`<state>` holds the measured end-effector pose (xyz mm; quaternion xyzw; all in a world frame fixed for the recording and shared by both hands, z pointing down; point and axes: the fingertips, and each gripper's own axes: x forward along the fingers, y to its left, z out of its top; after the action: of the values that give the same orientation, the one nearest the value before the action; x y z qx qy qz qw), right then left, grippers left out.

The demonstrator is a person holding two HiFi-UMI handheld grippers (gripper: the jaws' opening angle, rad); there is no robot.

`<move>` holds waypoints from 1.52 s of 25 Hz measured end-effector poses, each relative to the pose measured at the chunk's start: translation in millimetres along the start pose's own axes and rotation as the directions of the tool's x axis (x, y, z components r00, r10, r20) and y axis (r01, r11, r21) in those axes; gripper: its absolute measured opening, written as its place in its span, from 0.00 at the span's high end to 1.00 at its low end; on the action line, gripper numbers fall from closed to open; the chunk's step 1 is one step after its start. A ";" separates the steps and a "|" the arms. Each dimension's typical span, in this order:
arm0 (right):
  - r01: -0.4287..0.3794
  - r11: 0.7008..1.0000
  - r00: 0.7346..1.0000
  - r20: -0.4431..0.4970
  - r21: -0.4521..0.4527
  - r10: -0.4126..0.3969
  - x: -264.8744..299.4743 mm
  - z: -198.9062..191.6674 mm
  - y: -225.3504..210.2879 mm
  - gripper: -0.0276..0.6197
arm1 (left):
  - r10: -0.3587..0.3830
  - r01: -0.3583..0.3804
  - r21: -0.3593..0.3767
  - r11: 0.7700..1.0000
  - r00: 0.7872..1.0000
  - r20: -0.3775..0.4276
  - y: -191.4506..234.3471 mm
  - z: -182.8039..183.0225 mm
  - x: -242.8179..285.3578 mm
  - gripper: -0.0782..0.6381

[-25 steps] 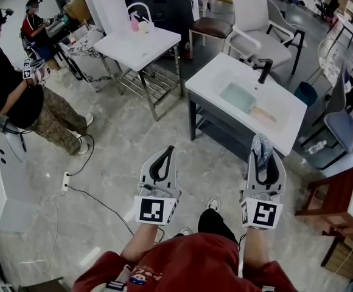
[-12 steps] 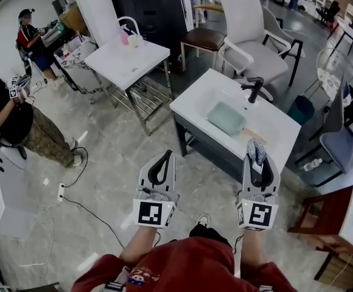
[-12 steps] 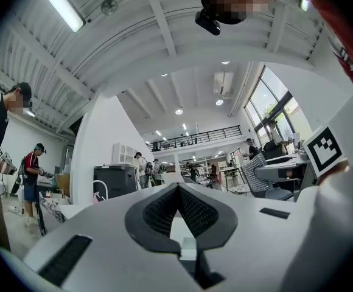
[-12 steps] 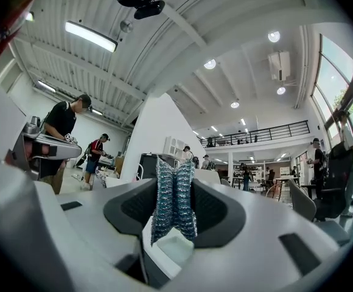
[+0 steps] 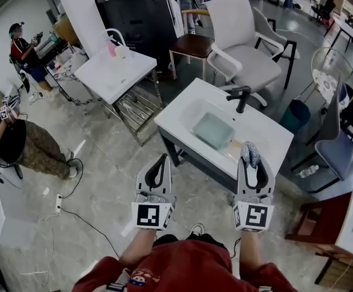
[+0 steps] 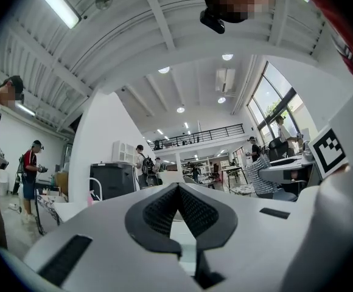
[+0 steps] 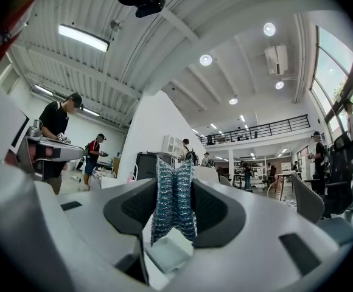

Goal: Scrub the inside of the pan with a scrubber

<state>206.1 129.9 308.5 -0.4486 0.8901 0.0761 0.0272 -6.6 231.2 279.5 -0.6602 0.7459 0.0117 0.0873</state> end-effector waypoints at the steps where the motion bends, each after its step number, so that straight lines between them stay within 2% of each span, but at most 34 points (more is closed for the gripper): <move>1: -0.003 1.000 1.000 0.001 0.003 0.003 2.3 -1.6 -2.7 0.68 | 0.004 -0.004 -0.007 1.000 1.000 -0.003 -0.8 -1.5 4.1 0.88; 8: -0.001 1.000 1.000 -0.007 0.001 0.001 16.7 -10.2 -23.0 0.68 | -0.006 0.006 -0.017 1.000 1.000 -0.017 -11.2 -11.6 32.9 0.88; 14: 0.006 1.000 1.000 -0.014 -0.014 -0.006 42.2 -18.9 -22.6 0.68 | -0.027 0.027 -0.028 0.999 1.000 0.001 -1.9 -20.6 60.4 0.88; 21: 0.016 0.999 1.000 -0.007 -0.042 -0.016 94.7 -18.2 -8.6 0.68 | -0.052 0.052 -0.046 0.998 0.999 0.010 31.8 -35.6 107.0 0.88; 25: 0.022 0.998 1.000 -0.016 -0.060 -0.023 130.5 -15.3 3.3 0.68 | -0.087 0.087 -0.034 0.996 0.996 -0.013 52.7 -42.9 139.1 0.88; 29: 0.034 0.997 0.999 -0.012 -0.067 -0.035 168.9 -13.5 16.0 0.68 | -0.123 0.123 -0.040 0.992 0.992 -0.002 75.2 -45.9 170.2 0.88; 33: 0.061 0.995 0.998 -0.022 -0.074 -0.062 203.9 -16.4 27.6 0.68 | -0.179 0.178 -0.024 0.984 0.981 -0.072 95.1 -61.8 197.1 0.88; 38: 0.108 0.990 0.993 -0.038 -0.092 -0.112 243.0 -28.6 39.9 0.68 | -0.230 0.229 -0.021 0.973 0.970 -0.077 119.5 -79.7 234.7 0.88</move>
<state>29.9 -44.3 312.8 -0.4992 0.8601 0.1046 -0.0080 -160.2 5.2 312.1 -0.7426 0.6672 -0.0201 0.0545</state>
